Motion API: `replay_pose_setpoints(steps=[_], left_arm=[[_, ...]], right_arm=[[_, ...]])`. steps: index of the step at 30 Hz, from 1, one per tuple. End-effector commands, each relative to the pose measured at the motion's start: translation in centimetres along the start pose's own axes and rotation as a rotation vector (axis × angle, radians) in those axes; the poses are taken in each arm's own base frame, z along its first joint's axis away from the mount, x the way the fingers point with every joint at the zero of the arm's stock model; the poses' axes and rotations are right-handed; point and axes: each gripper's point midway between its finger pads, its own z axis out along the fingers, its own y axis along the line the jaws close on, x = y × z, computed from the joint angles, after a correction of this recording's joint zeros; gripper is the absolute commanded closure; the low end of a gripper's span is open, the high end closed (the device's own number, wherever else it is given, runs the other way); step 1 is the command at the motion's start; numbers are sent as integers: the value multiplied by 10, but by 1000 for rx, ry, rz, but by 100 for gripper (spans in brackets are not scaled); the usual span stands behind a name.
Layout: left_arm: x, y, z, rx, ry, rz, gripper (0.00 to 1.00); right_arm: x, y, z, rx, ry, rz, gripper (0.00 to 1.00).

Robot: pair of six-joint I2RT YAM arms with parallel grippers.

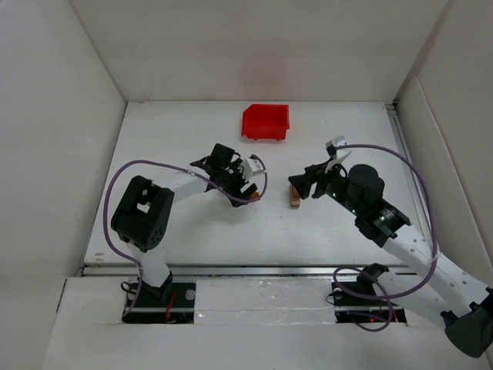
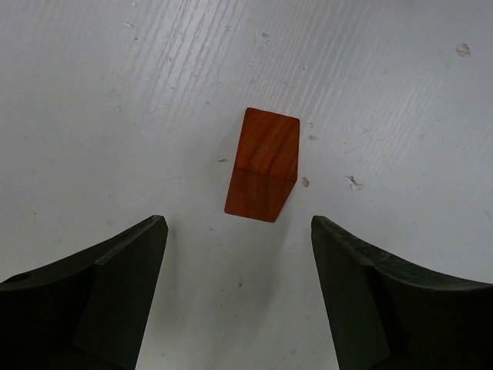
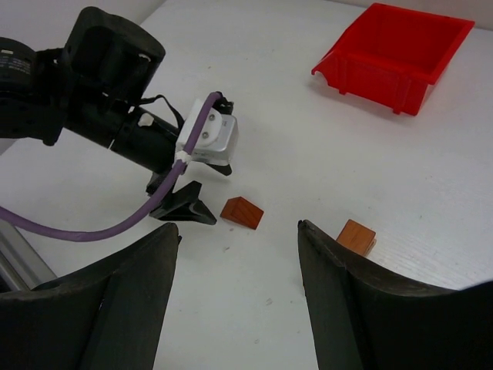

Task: Build the wood block tower

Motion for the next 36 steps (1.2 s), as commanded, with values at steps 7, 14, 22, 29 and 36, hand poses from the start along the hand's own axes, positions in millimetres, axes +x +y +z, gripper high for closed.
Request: replay_pose_setpoints(steps=[7,14,22,29,36], left_arm=[[13,-1,25,35,104,-10,30],[6,-3,25,36,97,-12,48],[4,-6,28,61,116,-60,90],[-38,-16,-11,87,32,-37,100],[-86,-93,-78,126,-11,117,100]], right_arm=[[-17,5,-8,-25,-75,-17,31],[-18,1,-9,-13,-80,-19,31],[-22,-2,-14,6,-98,-16,31],[-31,-4,-25,4,-144,-17,31],[-50,26,-50,-182,-217,-67,31]])
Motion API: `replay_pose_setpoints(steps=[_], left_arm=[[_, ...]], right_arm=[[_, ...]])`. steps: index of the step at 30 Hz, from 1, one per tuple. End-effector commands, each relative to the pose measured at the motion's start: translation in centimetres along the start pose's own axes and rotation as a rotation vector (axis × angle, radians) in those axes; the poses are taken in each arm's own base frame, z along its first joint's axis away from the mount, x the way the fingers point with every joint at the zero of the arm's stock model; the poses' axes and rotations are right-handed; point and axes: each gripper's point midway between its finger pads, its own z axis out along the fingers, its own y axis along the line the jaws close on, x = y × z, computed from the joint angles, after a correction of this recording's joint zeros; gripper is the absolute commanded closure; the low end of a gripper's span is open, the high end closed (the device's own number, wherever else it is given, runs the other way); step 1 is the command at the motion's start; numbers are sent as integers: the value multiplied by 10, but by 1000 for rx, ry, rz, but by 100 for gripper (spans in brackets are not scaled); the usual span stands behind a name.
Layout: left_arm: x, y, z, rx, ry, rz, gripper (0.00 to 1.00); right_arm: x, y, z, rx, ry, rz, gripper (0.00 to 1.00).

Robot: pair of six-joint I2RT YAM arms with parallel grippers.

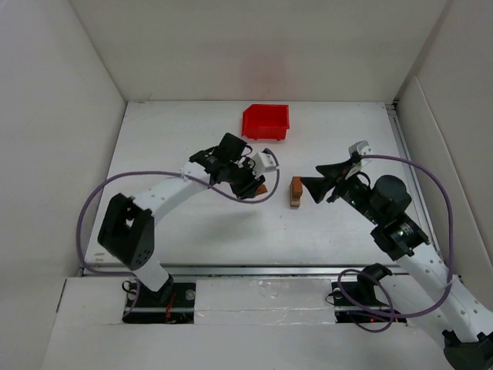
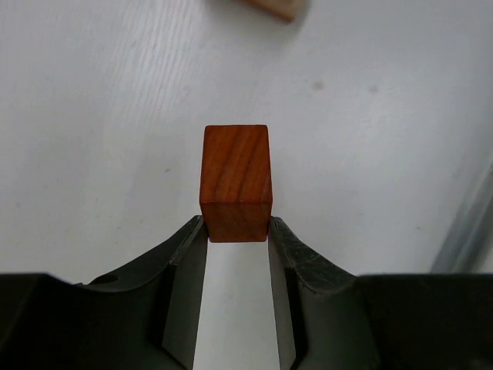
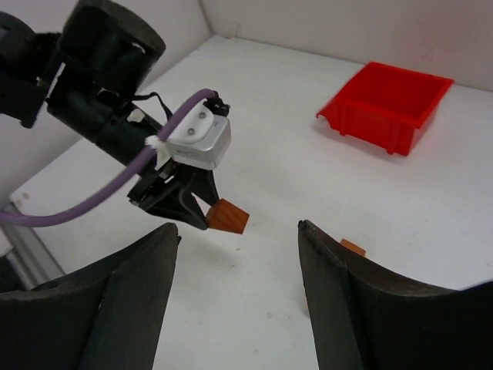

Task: Build the wood block tower

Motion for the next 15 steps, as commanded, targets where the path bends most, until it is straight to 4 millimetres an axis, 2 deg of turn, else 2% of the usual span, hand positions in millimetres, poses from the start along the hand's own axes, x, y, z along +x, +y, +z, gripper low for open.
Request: replay_pose_setpoints(steps=[1,2,3,4,5,6,7,8,9,11,12,15], left_arm=[[-41,-73,-50,55,-57,138,100],[-36,-93,-49,94,-47,152,100],[-39,-104,-61,104,-79,155,100],[-38,-121,-66,162,-96,139,100],[-31,-129,-68,190,-103,125,100],[-35,-153,-91,248,-190,150,100],[-38,-152,-91,245,-202,156,100],[-31,-157,-93,256,-213,152,100],[-36,-163,-113,240,-282,178,100],[-37,-168,-128,221,-345,188,100],[-42,-172,-146,195,-407,211,100],[-45,-175,-168,144,-486,220,100]], right_arm=[[-26,42,-15,-233,-90,-59,32],[-29,50,-18,-279,-96,-74,32],[-32,61,-23,-340,-101,-85,32],[-33,81,-32,-458,-101,-105,32],[-34,90,-36,-518,-99,-105,33],[-33,114,-52,-679,-97,-135,34],[-33,114,-53,-681,-97,-136,34],[-33,118,-56,-707,-94,-130,35],[-33,120,-59,-717,-89,-130,35],[-34,124,-66,-738,-96,-160,35],[-33,126,-67,-746,-93,-165,35],[-24,140,-66,-802,-77,-158,36]])
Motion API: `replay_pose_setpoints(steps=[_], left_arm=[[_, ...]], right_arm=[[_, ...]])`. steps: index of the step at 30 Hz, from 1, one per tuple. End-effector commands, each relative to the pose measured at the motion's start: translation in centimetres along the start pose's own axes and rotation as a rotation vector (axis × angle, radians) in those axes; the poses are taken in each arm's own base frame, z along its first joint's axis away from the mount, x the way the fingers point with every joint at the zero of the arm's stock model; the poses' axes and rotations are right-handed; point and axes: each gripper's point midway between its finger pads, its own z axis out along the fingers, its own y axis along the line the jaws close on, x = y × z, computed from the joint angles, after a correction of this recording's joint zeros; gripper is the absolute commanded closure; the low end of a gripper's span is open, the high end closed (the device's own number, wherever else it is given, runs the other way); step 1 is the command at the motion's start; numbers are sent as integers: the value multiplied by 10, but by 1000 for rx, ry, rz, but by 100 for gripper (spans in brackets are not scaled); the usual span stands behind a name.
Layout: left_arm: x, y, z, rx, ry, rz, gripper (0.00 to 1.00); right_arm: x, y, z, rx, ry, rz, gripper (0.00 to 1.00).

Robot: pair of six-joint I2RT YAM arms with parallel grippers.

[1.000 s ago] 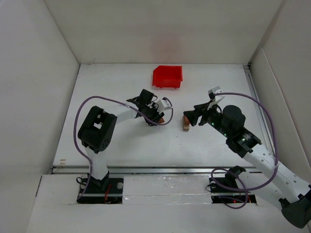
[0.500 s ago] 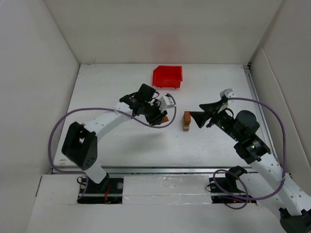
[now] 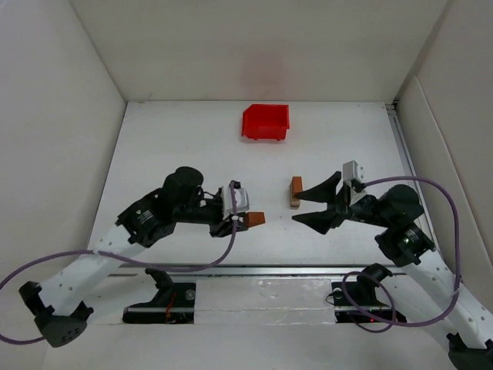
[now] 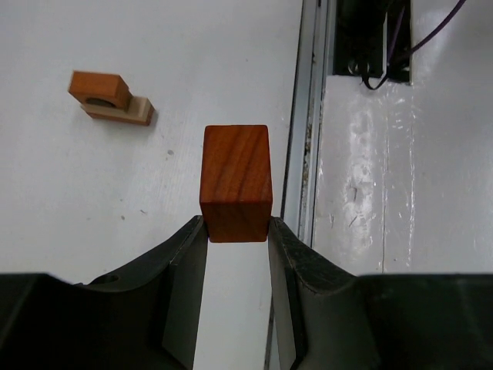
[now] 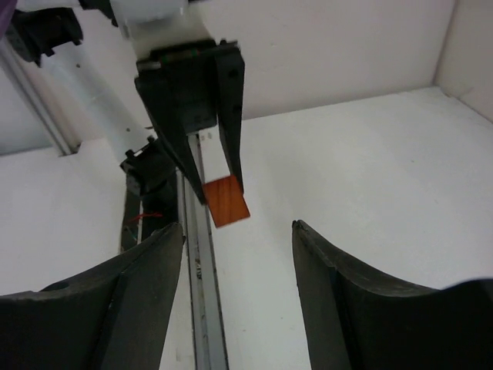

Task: Build the wood block tower

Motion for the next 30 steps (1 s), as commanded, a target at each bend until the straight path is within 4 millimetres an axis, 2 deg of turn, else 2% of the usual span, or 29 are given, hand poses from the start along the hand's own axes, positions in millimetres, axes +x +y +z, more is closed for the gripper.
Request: replay_pose_setpoints(steps=[1,2,3,5,7,8,9,12,16,19,23,30], left_arm=[[-23,-8,-18,-35,-121,16,100],[-23,-8,-19,-43,-121,-5,100],[-22,-8,-20,-47,-120,-10,100],[-19,-10,-17,-32,-97,-31,100],[-13,-15,-9,19,-57,-64,100],[-16,-17,-9,39,-53,-65,100],[-15,-19,-5,74,-38,-68,100],[-15,-25,-3,117,-19,-73,100],[-14,-26,-4,116,-30,-66,100],[-15,-29,-7,123,-44,-60,100],[-15,-31,-5,140,-39,-64,100],[-9,-32,2,168,-16,-82,100]], right_arm=[[-11,21,11,-96,-20,-50,39],[-3,15,17,-86,15,-79,39],[8,20,22,-97,69,-59,39],[5,27,30,-138,74,-73,39],[21,35,42,-193,141,-81,38],[17,36,47,-208,146,-136,38],[32,33,53,-210,206,-118,38],[43,31,63,-235,232,-174,39],[61,17,72,-182,277,-151,39],[73,15,76,-201,332,-138,41],[78,15,83,-212,345,-136,43],[62,21,88,-243,302,-158,43]])
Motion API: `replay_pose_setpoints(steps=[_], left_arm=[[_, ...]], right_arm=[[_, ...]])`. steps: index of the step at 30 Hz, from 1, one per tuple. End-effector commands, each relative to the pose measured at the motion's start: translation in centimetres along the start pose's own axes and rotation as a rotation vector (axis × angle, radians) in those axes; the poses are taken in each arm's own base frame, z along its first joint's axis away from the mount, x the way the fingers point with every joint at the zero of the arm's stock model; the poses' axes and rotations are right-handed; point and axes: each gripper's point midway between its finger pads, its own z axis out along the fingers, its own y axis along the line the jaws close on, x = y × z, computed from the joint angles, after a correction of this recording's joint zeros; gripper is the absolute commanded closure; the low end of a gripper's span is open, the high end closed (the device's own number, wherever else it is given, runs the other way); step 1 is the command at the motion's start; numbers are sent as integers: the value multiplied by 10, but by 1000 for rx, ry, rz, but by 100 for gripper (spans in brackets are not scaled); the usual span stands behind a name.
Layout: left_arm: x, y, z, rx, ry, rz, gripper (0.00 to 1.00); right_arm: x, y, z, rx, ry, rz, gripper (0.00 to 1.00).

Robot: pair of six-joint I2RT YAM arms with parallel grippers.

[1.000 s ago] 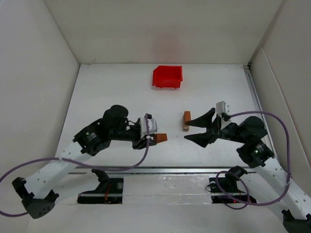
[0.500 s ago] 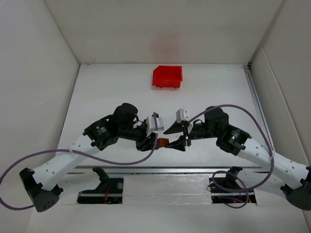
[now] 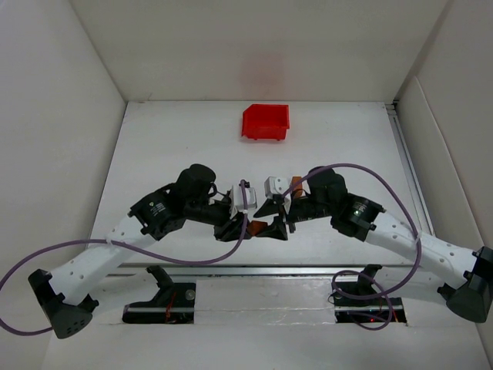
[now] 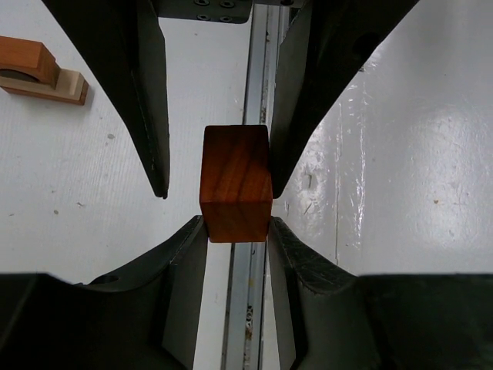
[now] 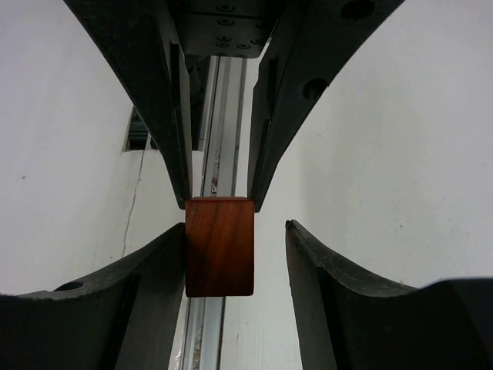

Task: Build the wood block tower

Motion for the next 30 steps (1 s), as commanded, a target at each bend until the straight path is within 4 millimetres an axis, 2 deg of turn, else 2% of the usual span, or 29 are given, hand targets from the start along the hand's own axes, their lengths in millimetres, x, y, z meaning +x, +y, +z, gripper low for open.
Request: replay_pose_setpoints(steps=[1,18,21,24,25,28,30], left_arm=[[-12,-11,-1,60,-42,27,100],[-7,-8,7,73,-19,-2,100],[-7,-8,6,70,-19,-3,100],[-9,-8,5,63,-25,4,100],[-9,-7,4,59,-25,5,100],[-11,-5,2,39,-35,19,100],[-14,-3,-2,11,-46,23,100]], right_arm=[[-40,-5,-5,24,-84,-92,43],[-48,-1,-4,-3,-102,-87,49],[-46,-1,-4,-3,-93,-82,56],[-43,-2,-2,-9,-81,-76,71],[-42,-2,-1,-11,-72,-68,80],[-41,-3,0,-16,-60,-64,94],[-39,-4,2,-21,-51,-60,100]])
